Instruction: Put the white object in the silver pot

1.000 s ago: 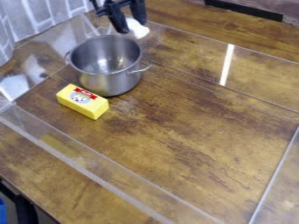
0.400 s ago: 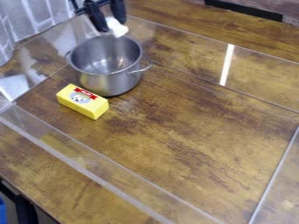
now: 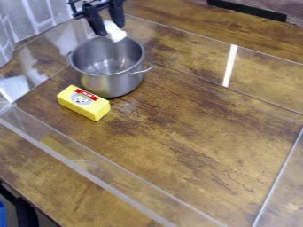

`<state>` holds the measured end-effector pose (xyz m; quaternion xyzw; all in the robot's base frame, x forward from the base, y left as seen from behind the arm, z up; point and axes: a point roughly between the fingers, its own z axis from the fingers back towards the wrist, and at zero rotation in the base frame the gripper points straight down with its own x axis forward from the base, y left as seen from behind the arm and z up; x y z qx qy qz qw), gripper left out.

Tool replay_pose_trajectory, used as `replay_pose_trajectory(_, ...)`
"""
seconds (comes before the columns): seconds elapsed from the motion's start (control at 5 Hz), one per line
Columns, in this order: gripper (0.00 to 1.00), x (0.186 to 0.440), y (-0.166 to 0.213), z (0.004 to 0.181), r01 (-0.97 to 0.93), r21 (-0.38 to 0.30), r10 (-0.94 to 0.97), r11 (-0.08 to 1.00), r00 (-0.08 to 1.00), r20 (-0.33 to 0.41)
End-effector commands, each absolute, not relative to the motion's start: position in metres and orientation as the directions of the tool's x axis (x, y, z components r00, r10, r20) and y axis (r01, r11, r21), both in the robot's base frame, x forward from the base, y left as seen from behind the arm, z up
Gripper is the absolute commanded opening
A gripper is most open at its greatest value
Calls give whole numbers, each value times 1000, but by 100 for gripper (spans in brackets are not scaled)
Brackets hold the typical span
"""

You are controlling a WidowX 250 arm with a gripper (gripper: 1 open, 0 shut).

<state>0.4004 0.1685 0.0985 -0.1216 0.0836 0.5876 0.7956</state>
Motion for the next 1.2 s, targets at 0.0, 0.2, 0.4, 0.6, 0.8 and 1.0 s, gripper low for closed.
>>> replay_pose_trajectory(0.0,100,394,179,118,-956,-126,930,265,288,-229)
replay_pose_trajectory(0.2,100,393,179,115,-956,-117,932,269,289,-217)
replay_pose_trajectory(0.4,100,390,177,121,-948,-112,926,299,316,-205)
replay_pose_trajectory(0.6,100,386,172,129,-936,-106,917,336,351,-189)
replay_pose_trajectory(0.8,100,382,167,140,-925,-108,907,365,380,-181)
replay_pose_trajectory(1.0,100,377,161,150,-911,-108,894,398,412,-176)
